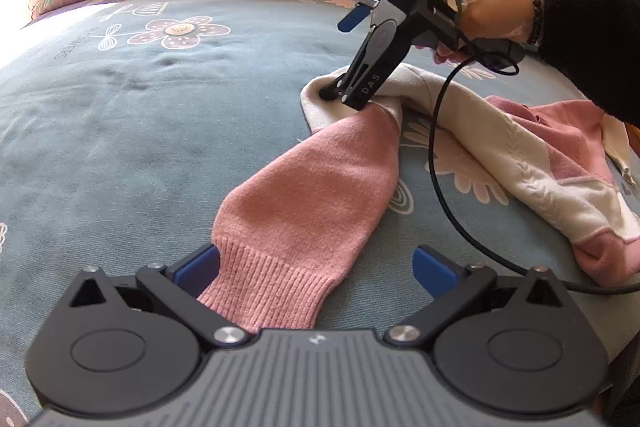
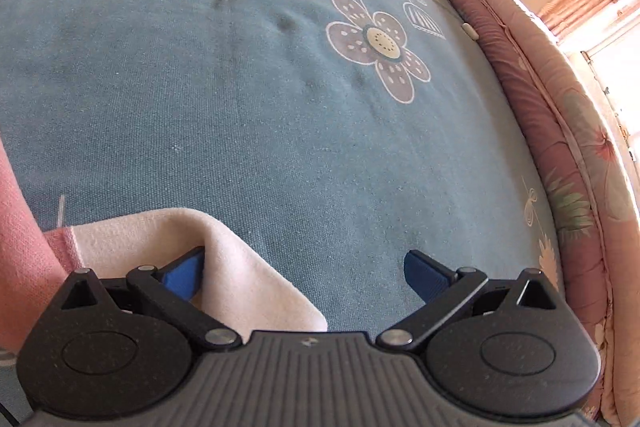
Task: Fold clothes
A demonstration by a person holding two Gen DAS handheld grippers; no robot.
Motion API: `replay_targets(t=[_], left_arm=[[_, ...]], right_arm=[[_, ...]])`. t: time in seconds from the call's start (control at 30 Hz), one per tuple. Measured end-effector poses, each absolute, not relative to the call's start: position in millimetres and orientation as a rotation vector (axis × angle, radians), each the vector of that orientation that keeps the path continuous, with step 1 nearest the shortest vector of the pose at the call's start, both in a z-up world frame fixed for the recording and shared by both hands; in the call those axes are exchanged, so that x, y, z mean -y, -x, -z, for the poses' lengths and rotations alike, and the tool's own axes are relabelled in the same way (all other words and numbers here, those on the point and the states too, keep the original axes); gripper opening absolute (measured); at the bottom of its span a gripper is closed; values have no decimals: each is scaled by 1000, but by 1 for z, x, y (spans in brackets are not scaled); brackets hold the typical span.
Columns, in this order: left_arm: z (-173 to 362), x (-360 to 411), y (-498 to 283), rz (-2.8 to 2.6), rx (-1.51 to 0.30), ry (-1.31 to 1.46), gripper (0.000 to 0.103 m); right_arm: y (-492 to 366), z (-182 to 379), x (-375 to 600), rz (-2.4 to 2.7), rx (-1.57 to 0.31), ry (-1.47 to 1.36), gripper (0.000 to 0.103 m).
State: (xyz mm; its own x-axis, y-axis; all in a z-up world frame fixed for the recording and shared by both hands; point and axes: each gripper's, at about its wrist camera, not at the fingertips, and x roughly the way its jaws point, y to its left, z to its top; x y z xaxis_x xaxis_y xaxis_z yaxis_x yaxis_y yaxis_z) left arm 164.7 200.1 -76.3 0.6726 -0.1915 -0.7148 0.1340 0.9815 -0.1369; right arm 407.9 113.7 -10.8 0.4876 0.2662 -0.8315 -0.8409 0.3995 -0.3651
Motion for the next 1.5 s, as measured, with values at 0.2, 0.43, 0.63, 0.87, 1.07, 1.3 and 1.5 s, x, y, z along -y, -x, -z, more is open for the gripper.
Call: replay_targets(t=[0.2,0.43,0.63,0.87,1.07,1.3,1.5], left_arm=[[72,-204,-167,172,-802,58,102],[82,-225,-179,198,-834,165,102],[99,-257,-196,300,-876,426,102],[104,-277,-247,416,-918,616,102],[118,-281,-260,459,-930,782,102],[133,-289,-254,513,-939,900,102],[130,-288,-279,488,-951,905,97]], right_arm=[[-429,5,-106,-622,-699,809,103],[-400,-25,-79,-663,-693,646,103],[-343,-44,-58,-737,-699,564,103],[-297,-45,-46,-781,-698,496,103],[-280,-48,-34,-772,-702,454,103],[-273,-44,6,-703,-737,398,103],[-271,-41,24,-657,-764,337,103]])
